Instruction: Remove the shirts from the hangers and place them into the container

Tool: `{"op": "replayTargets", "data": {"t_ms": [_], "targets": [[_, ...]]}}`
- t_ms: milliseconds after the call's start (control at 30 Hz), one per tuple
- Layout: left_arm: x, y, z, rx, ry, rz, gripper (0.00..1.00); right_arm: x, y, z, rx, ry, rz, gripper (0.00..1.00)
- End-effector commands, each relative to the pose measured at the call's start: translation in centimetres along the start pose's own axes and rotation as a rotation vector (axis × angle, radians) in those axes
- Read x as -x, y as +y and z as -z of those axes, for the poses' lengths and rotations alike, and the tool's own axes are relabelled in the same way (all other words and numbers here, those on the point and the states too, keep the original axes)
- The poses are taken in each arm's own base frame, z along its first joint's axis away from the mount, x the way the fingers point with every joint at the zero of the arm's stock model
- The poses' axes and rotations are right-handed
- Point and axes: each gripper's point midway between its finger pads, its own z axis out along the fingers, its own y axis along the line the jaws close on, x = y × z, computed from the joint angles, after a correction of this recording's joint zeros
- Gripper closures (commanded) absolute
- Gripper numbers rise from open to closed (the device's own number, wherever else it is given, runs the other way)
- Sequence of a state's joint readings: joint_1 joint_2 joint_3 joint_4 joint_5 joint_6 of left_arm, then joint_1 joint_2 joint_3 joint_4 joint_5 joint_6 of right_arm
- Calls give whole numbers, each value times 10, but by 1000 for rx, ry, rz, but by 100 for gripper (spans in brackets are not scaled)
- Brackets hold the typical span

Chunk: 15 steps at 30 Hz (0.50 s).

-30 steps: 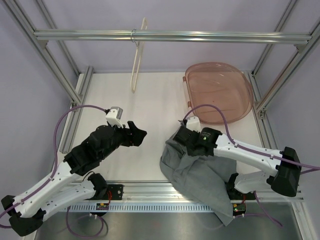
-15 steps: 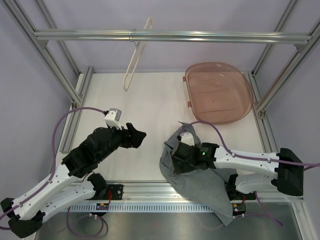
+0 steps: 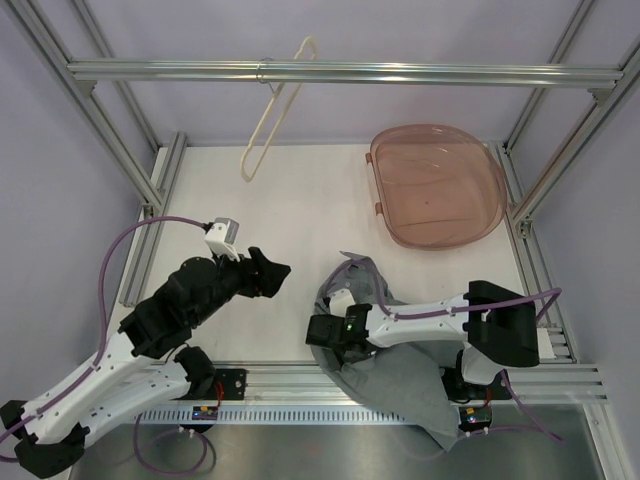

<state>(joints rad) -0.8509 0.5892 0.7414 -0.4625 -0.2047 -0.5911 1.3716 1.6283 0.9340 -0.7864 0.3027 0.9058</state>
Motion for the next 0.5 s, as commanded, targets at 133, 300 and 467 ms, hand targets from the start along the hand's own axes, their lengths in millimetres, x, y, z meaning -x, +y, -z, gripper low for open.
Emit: {"op": "replayTargets", "data": {"t_ms": [133,300,467], "targets": [[10,-9,9,-52,-41,-8,19,-29,26,-31,-6,66,-59,0],[9,-12,8,-62,-29,-5,20,-18,32,-38,-5,9,-102,48],[12,-14,10,-66,-35,-5,20,-5,30,-33,-10,-38,-122,98]]}}
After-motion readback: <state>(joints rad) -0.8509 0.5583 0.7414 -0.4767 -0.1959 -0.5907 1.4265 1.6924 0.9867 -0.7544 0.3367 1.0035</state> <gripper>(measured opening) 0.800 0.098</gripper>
